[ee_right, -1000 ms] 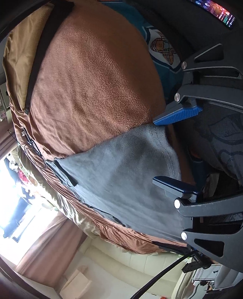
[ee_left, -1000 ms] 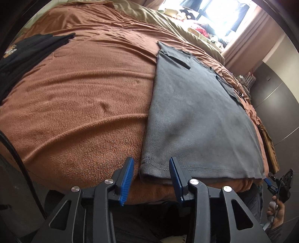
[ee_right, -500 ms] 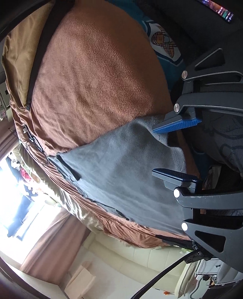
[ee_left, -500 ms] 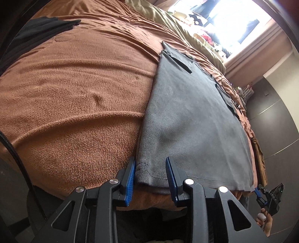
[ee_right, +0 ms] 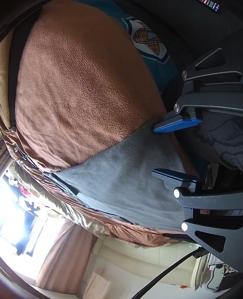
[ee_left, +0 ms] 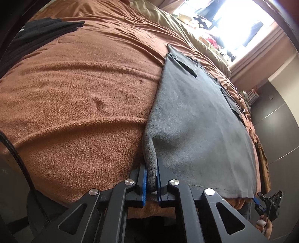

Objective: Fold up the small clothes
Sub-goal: 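Grasp the hem with the left gripper while the right gripper grasps beside it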

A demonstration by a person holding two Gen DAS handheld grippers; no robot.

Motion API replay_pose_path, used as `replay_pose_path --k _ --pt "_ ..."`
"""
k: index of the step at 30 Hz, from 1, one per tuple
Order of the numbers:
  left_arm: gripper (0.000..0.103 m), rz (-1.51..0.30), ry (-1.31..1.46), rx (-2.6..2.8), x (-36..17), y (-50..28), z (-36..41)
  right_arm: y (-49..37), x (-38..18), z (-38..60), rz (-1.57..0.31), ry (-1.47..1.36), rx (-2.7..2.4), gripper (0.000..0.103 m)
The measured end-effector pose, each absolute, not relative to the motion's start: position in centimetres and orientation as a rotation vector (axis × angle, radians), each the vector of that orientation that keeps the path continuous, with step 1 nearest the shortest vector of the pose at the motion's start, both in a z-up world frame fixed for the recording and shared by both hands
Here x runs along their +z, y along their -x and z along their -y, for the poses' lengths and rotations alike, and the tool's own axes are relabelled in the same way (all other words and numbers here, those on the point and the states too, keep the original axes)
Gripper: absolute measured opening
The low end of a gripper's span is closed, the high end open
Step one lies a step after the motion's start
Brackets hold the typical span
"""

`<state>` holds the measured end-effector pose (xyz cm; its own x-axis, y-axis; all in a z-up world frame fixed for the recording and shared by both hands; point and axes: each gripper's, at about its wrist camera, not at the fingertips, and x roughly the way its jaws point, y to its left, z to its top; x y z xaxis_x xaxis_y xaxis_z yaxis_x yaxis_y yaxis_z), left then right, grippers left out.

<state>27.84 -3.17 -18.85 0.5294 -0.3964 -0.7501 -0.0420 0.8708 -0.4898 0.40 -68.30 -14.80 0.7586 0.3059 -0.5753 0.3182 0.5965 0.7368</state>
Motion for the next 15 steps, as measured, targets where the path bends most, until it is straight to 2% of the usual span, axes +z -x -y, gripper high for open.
replay_pose_path --k 2,3,6,15 --pt "0.007 -0.994 0.488 -0.219 -18.7 -27.9 3.2 -0.2 -15.0 68.5 -0.74 -0.959 -0.006 0.038" --pt "0.007 -0.995 0.487 -0.217 -18.6 -28.0 3.1 0.0 -15.0 68.7 -0.732 -0.964 0.0 0.042" --pt "0.007 -1.0 0.477 -0.211 -18.6 -27.9 3.3 0.8 -15.7 69.0 -0.721 -0.976 -0.006 0.067" --pt "0.006 -0.966 0.468 -0.202 -17.6 -27.5 3.4 0.2 -17.1 69.3 -0.621 -1.063 0.155 0.067"
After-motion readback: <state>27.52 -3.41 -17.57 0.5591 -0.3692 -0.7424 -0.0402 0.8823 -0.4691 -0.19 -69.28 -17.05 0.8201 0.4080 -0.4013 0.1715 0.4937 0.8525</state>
